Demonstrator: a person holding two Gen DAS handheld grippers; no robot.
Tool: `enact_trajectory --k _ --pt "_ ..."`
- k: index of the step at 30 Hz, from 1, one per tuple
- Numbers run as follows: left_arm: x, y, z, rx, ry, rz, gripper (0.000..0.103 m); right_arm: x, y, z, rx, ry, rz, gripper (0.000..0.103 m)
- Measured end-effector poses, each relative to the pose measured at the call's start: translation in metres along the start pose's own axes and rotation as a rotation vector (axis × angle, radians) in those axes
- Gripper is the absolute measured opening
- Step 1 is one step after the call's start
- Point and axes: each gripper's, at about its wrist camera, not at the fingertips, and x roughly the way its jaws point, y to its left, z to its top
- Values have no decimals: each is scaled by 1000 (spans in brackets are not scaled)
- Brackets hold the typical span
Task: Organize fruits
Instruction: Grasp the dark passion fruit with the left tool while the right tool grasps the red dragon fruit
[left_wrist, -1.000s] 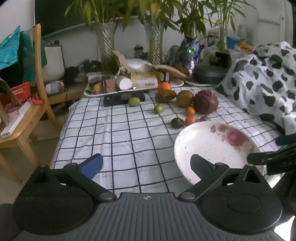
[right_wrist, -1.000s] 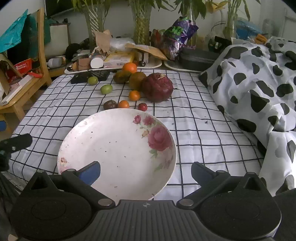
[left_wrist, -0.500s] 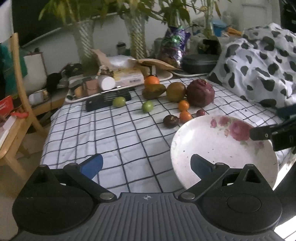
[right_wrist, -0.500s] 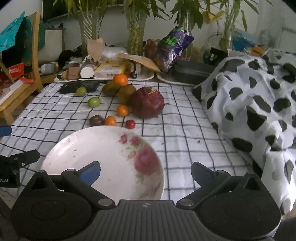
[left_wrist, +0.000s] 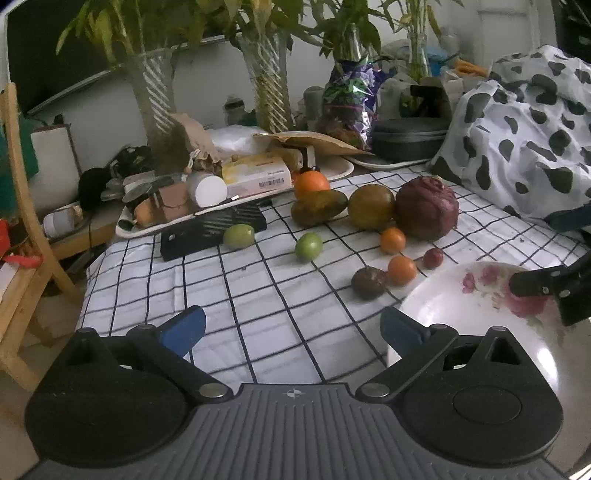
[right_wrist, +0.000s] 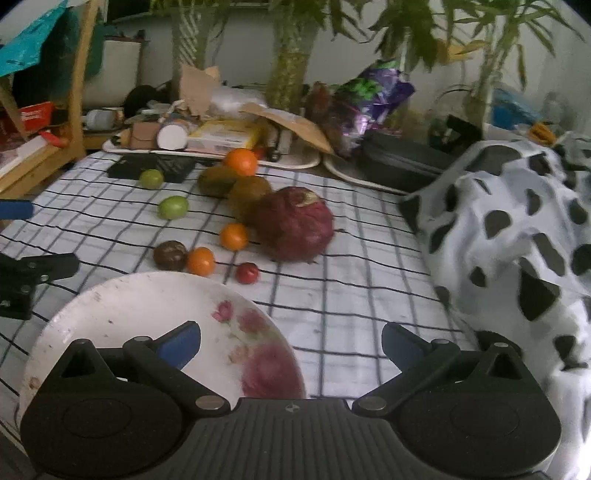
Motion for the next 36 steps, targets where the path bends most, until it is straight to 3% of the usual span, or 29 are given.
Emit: enact_trajectory --k 8,12,13,15,18,20,26,28,36 --pt "25 -2 12 72 19 -137 102 19 6 14 -47 13 42 103" --pt "40 2 19 48 41 -195 100 30 0 22 -36 21 58 103" --pt "43 3 20 44 43 -208 87 34 -2 25 -31 26 56 103" --pt "52 5 23 43 61 -232 75 41 -6 28 -18 38 54 103" --pt "67 8 27 26 107 -265 70 49 -12 34 -1 42 50 103" --pt "75 9 29 22 124 -306 59 53 -15 38 8 42 51 103" --pt "92 -2 29 84 156 -369 55 66 -20 47 -6 42 47 103" --pt "96 -5 30 105 156 -378 47 69 -21 49 -14 40 41 103" --pt "106 -13 34 156 146 -418 31 80 -30 56 -11 41 45 103"
